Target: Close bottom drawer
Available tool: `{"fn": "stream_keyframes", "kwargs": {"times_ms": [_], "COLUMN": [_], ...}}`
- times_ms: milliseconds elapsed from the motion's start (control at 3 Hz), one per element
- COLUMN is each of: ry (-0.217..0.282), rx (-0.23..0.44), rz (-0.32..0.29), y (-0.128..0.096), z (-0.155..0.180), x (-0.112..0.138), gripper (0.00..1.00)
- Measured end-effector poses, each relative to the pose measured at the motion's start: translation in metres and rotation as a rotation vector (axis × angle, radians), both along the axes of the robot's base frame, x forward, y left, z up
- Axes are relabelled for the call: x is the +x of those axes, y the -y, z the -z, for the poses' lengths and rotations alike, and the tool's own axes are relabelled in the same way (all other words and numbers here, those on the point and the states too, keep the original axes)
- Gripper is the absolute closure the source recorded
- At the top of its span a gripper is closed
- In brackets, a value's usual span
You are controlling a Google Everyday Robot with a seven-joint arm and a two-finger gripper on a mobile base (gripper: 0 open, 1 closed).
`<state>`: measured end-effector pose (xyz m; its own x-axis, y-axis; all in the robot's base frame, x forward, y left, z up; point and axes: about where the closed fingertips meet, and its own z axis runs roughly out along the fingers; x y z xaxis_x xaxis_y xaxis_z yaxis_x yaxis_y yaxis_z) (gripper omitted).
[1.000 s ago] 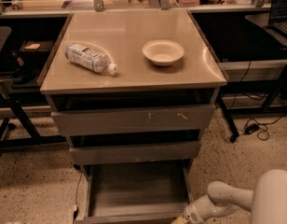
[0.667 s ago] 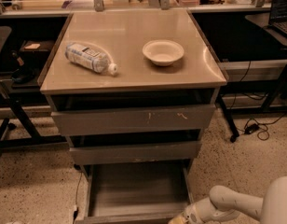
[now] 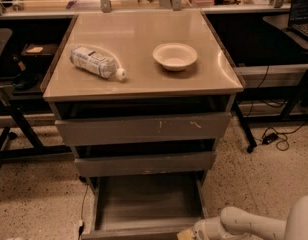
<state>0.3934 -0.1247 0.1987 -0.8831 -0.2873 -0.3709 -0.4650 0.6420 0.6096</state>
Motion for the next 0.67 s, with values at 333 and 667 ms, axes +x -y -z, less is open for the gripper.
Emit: {"fn": "stream_keyframes", "kwargs": {"times_ms": [333, 667], "ry": [0.0, 0.028], "rx": [-0.047, -0.093], "rz": [0.023, 0.074], "y": [-0.006, -0.002], "z": [0.014, 0.023], "x": [0.004, 0.024], "gripper": [1.0, 1.0]}}
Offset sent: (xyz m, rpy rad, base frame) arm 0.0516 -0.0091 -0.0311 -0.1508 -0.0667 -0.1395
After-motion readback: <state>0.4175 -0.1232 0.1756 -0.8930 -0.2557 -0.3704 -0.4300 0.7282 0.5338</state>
